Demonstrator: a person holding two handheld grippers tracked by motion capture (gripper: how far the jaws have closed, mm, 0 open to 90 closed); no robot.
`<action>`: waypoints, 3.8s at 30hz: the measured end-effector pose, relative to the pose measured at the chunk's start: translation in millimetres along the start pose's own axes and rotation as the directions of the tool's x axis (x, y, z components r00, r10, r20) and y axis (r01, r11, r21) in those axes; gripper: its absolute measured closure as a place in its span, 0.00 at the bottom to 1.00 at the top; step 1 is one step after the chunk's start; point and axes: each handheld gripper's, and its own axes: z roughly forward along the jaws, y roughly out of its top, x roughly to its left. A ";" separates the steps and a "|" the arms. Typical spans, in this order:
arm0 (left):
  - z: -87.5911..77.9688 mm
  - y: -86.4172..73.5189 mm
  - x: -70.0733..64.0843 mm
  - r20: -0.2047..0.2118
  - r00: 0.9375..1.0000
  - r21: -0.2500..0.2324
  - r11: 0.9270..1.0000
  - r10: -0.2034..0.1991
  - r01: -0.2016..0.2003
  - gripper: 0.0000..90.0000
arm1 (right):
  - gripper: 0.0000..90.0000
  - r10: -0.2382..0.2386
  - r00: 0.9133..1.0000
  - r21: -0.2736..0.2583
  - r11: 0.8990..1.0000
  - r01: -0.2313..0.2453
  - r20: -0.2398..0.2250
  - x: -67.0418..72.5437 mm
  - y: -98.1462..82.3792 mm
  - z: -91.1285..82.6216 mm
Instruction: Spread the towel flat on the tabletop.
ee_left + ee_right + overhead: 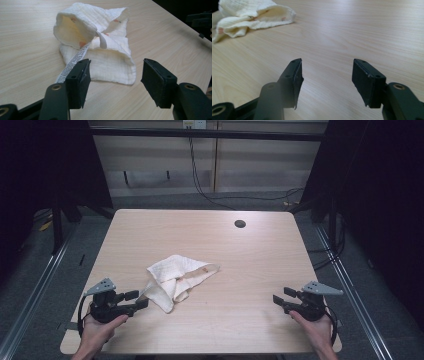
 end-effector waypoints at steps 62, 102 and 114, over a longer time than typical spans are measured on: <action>110.5 48.3 35.0 -0.040 0.970 0.238 0.945 0.240 -0.224 0.67 | 0.34 -0.049 0.992 0.113 0.992 0.062 -0.114 17.9 -0.6 7.9; 98.1 34.1 -44.7 0.180 0.923 0.230 0.897 0.342 -0.377 0.75 | 0.51 -0.102 0.985 0.114 0.986 0.118 -0.138 38.6 6.8 14.2; 60.6 56.3 -46.7 0.132 0.930 0.073 0.932 0.343 -0.355 0.63 | 0.47 -0.103 0.985 0.119 0.986 0.120 -0.137 38.8 6.6 15.7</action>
